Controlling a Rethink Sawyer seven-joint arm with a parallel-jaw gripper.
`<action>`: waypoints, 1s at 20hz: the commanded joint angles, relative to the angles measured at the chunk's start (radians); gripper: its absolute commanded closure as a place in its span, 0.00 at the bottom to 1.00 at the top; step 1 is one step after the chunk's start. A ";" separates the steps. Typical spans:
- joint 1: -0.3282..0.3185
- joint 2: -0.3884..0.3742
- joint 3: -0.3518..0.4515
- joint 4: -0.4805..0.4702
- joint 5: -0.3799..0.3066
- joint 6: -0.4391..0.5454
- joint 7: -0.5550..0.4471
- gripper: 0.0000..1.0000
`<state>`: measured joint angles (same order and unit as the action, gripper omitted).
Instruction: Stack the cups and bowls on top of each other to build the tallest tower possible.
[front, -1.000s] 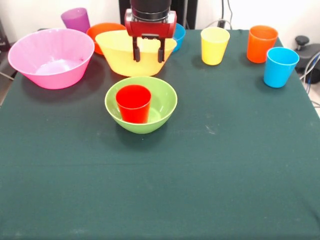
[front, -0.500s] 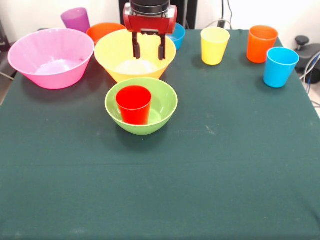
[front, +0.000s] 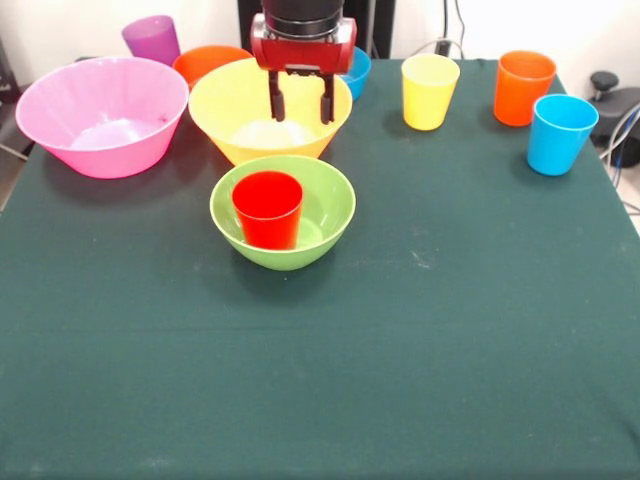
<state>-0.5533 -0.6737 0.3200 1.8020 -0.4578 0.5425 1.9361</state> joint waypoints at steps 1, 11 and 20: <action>0.016 0.073 0.001 -0.032 -0.023 0.009 0.011 0.00; 0.116 0.039 -0.018 0.009 0.029 -0.007 0.123 0.00; 0.188 0.019 -0.050 0.016 0.081 -0.010 0.164 0.00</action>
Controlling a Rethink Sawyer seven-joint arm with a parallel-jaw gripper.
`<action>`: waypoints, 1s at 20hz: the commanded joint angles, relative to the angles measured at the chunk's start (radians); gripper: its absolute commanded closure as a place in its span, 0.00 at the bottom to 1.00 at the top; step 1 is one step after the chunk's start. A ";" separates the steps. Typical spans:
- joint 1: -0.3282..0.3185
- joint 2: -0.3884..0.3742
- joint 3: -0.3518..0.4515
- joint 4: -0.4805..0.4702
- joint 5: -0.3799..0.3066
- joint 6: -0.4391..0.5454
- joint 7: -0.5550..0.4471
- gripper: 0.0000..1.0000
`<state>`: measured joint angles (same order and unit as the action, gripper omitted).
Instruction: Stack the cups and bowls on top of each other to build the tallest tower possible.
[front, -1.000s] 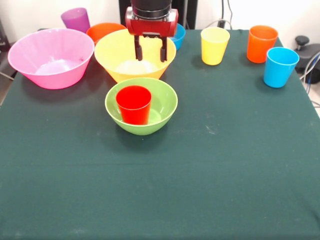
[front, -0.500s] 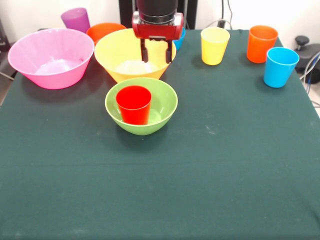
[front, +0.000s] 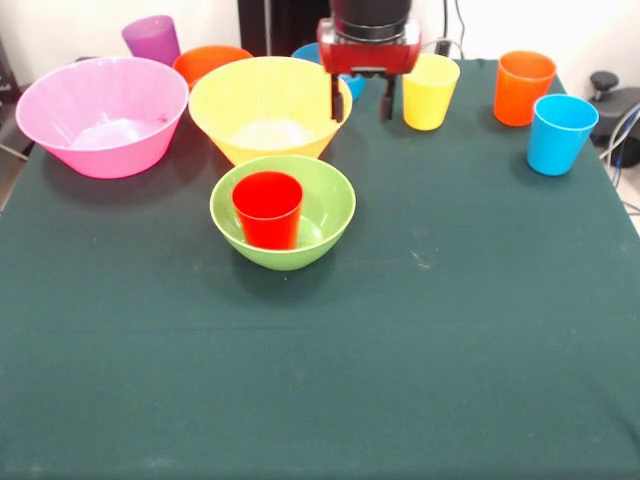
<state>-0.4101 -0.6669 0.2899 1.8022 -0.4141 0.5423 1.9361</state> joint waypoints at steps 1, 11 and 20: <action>0.050 0.022 -0.028 0.008 0.036 -0.015 0.163 0.00; 0.014 0.126 -0.057 -0.043 -0.003 -0.094 0.085 0.00; -0.005 0.117 -0.048 -0.039 0.002 -0.081 0.063 0.00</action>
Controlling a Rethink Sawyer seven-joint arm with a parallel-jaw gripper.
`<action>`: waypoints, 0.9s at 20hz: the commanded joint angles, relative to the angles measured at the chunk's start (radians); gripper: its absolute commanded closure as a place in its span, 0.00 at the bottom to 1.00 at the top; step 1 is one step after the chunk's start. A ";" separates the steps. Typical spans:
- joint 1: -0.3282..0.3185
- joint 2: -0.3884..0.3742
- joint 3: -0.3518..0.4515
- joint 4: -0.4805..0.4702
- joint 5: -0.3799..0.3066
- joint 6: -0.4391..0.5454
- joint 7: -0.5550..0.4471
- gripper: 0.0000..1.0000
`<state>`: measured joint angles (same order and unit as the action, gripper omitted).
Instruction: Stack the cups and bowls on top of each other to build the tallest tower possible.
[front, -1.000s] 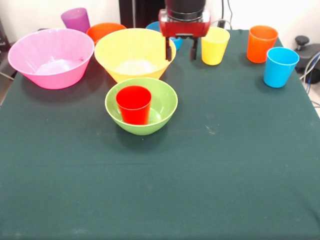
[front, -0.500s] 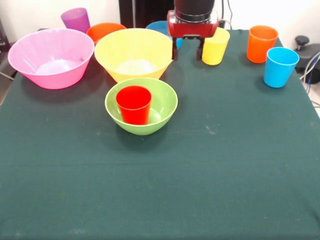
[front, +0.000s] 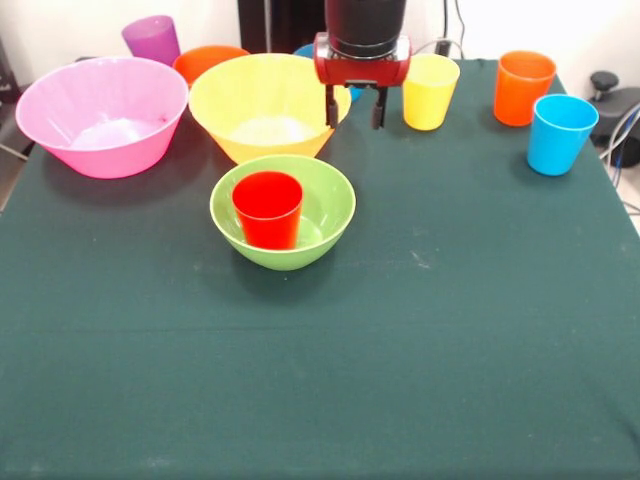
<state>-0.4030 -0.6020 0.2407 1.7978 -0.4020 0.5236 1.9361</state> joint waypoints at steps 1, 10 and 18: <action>-0.013 0.047 0.003 -0.031 -0.009 -0.058 0.061 0.00; -0.015 0.036 0.007 -0.025 -0.005 -0.052 0.061 0.00; -0.041 -0.001 0.021 0.000 0.005 -0.025 0.037 0.00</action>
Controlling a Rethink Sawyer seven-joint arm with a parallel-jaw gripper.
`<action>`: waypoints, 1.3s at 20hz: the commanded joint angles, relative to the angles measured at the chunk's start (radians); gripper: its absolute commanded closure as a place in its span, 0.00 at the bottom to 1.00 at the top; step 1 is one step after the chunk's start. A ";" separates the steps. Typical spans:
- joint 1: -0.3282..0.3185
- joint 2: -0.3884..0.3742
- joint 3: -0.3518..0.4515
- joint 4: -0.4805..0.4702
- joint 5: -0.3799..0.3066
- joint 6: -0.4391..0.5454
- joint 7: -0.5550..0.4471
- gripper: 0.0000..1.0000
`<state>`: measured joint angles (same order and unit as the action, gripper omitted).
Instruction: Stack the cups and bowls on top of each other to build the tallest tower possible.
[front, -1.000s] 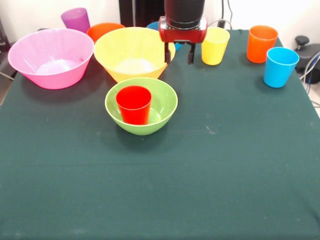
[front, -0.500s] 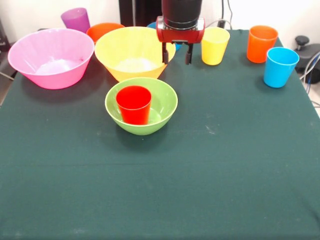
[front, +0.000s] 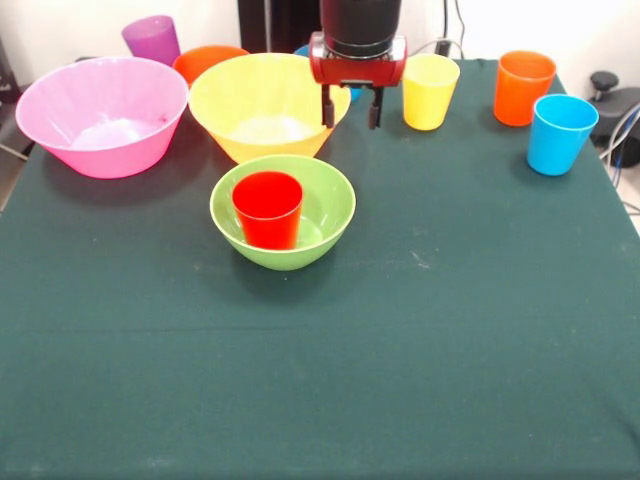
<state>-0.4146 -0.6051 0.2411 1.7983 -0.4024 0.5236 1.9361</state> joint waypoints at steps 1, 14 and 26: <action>-0.032 -0.010 0.023 0.004 0.008 -0.015 0.033 0.00; -0.043 0.004 0.026 -0.007 -0.009 -0.022 0.033 0.00; -0.024 0.028 0.011 -0.022 -0.023 -0.045 0.051 0.00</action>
<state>-0.4612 -0.6392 0.2403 1.7995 -0.4026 0.5236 1.9361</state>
